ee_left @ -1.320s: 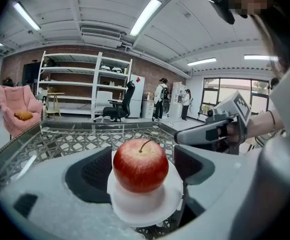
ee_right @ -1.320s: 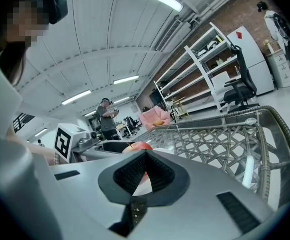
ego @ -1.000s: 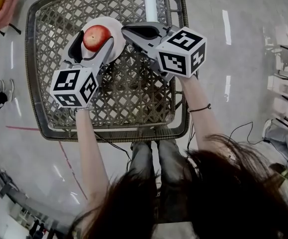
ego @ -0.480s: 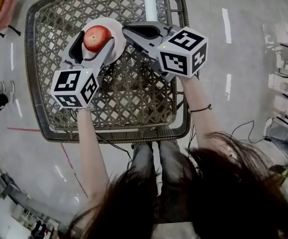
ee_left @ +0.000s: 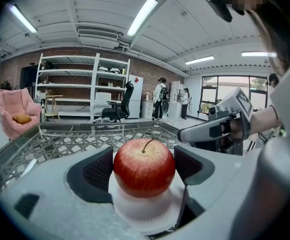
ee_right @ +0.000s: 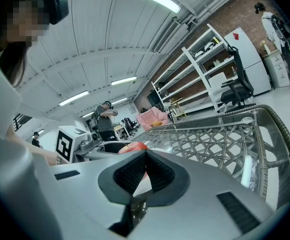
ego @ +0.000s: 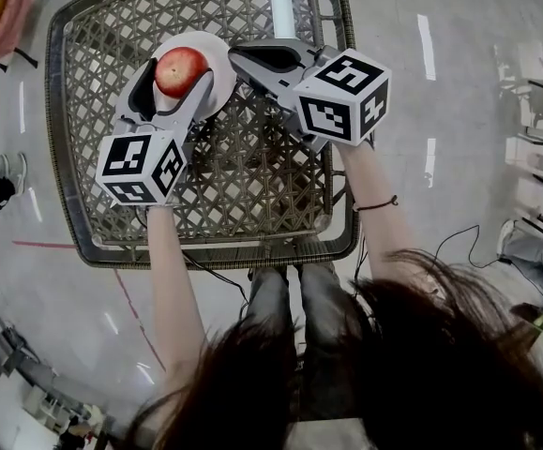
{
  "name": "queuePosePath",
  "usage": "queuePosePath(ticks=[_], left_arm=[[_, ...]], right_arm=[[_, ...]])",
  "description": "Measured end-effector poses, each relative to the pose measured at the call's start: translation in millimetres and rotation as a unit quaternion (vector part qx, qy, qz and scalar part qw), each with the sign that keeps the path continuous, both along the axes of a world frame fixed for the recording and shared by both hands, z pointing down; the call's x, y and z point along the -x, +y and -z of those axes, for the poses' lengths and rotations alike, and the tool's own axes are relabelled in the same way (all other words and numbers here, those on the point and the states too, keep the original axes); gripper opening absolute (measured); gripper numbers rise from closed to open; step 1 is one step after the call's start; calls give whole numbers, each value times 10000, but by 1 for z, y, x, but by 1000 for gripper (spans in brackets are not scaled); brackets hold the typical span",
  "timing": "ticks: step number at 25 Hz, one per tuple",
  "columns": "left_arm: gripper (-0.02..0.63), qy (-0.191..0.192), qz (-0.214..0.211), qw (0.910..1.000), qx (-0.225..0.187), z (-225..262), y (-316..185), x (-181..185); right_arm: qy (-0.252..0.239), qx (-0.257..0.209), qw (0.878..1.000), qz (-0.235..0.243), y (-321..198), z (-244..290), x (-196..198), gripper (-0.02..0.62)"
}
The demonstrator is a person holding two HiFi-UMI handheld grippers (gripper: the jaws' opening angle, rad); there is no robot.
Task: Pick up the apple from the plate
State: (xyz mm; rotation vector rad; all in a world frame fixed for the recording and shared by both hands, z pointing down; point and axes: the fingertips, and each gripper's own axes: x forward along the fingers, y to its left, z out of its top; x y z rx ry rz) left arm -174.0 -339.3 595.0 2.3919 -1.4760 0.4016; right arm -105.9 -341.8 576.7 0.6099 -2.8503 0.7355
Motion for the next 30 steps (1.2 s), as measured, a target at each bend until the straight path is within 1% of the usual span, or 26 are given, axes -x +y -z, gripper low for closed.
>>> queuePosePath(ticks=[8,12,16,30], left_arm=[[381,32,60,10000,-41,1,0,1],[382,170,157,9997,-96,4,0,4],[381,232,205,9995,-51,4,3,4],[381,532,376,9977,-161,37,19,5]], right_arm=[[-44,21,10000,-40,-1,1,-1,9],[-94,75,9999,-69,-1,1,-2,9],[-105,137,9998,-58,1,1,-2,9],[-130,101,9999,-38,6,34,-2,9]])
